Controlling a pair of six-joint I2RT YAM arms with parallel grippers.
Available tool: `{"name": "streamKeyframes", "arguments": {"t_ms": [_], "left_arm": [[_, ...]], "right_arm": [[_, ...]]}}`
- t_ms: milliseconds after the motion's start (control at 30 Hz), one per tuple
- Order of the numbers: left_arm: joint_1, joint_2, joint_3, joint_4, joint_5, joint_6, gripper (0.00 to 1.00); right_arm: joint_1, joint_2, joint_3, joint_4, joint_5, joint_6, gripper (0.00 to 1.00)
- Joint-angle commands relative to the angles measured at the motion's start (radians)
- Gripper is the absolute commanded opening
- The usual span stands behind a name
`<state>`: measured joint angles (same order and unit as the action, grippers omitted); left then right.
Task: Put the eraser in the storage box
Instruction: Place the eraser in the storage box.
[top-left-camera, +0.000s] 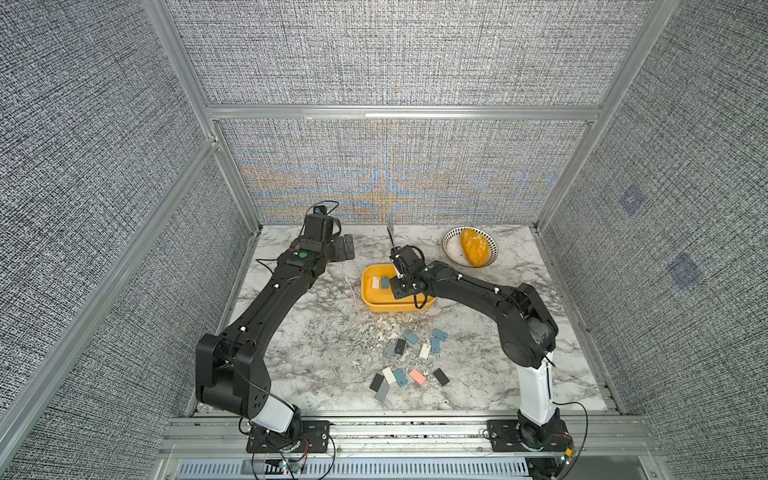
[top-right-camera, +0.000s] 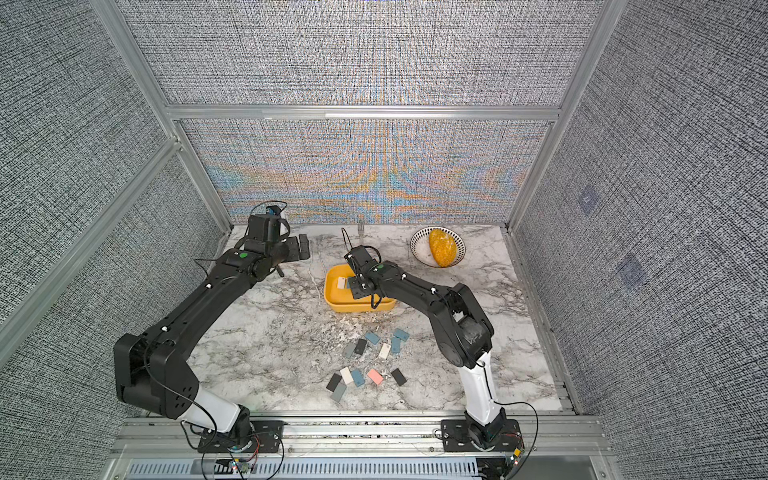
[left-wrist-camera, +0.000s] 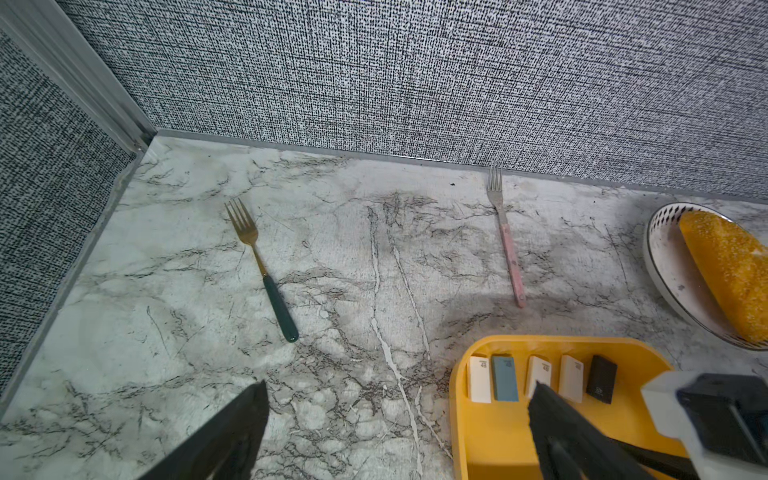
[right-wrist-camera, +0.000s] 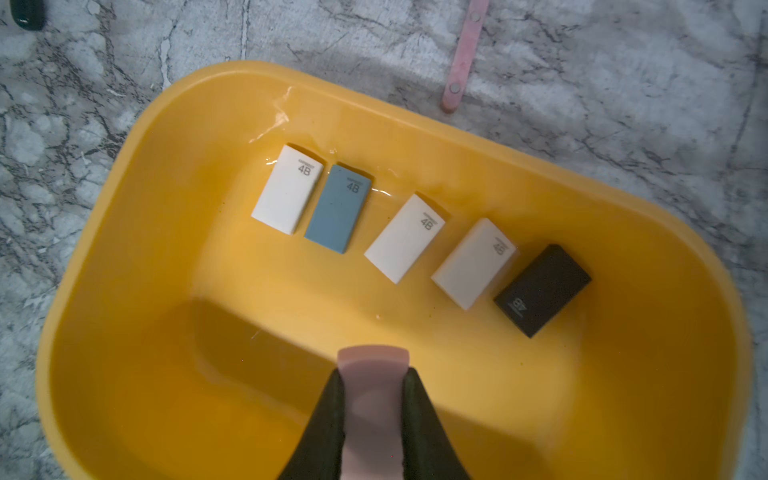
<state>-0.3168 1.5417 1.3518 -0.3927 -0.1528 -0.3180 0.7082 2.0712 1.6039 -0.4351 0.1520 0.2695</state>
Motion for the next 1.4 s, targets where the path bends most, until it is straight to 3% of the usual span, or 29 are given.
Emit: {"name": "streamKeyframes", "arguments": {"t_ms": [0,333,867,1367], "left_arm": [[0.013,0.007,0.01,0.006,0.025,-0.008,1.0],[0.034,0.022,-0.003,0.028,0.051,-0.022,1.0],[0.041,0.035,-0.006,0.035,0.06,-0.02,1.0],[0.042,0.034,-0.013,0.038,0.064,-0.021,1.0]], "right_arm": [[0.001,0.037,0.036,0.001,-0.036,-0.01,0.23],[0.017,0.131,0.094,0.016,-0.089,-0.005,0.23],[0.022,0.229,0.171,-0.006,-0.071,-0.003,0.24],[0.033,0.21,0.145,0.002,-0.068,0.0,0.44]]}}
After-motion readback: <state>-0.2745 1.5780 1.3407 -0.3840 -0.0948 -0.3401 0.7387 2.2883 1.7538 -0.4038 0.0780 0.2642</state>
